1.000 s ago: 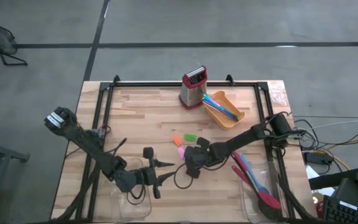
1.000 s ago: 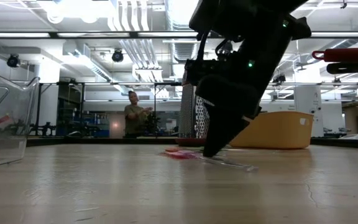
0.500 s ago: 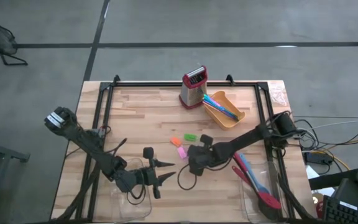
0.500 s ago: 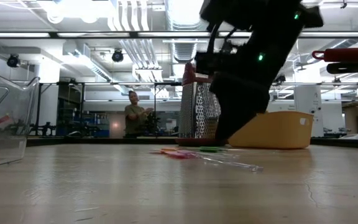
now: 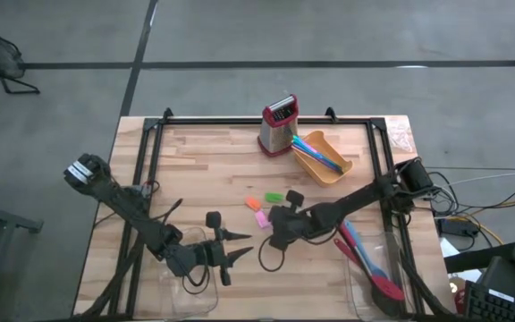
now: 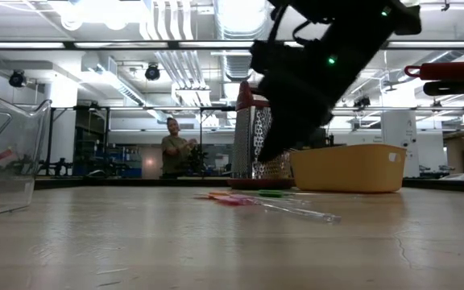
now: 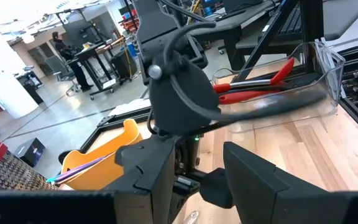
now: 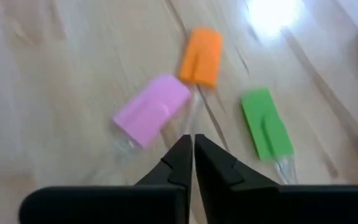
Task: Pick & Place Kitchen Items
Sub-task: Put the orange spatula into the left transparent bin
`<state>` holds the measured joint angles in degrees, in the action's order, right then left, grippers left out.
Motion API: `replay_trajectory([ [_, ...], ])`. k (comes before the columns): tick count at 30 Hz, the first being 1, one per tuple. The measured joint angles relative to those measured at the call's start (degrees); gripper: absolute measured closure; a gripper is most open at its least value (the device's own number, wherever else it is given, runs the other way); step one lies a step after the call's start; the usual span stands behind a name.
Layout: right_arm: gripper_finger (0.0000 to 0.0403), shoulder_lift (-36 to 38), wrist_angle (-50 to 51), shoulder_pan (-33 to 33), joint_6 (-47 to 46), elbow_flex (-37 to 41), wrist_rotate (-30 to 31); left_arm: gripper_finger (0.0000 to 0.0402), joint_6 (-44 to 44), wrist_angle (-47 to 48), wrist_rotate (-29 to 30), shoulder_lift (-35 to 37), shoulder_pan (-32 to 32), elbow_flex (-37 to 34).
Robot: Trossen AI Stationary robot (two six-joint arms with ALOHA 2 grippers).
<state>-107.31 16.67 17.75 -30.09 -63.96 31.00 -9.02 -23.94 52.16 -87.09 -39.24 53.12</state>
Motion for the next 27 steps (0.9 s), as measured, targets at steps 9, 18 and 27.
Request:
replay_trajectory([
  [9, 0.0271, -0.9, -14.8, -2.3, 9.7, 0.0, -3.5, 0.0257, 0.0, 0.0, 0.0, 0.0, 0.0, 0.0],
  [18, 0.016, -7.2, -18.6, -6.2, 14.0, -2.6, -3.8, 0.0257, 0.0, -0.2, 0.0, 0.1, -0.4, 0.0],
  [27, 0.0125, -8.2, -18.6, -10.9, 12.7, -3.1, -10.7, 0.0257, -0.2, -0.2, 0.0, 0.1, -0.6, 0.0],
])
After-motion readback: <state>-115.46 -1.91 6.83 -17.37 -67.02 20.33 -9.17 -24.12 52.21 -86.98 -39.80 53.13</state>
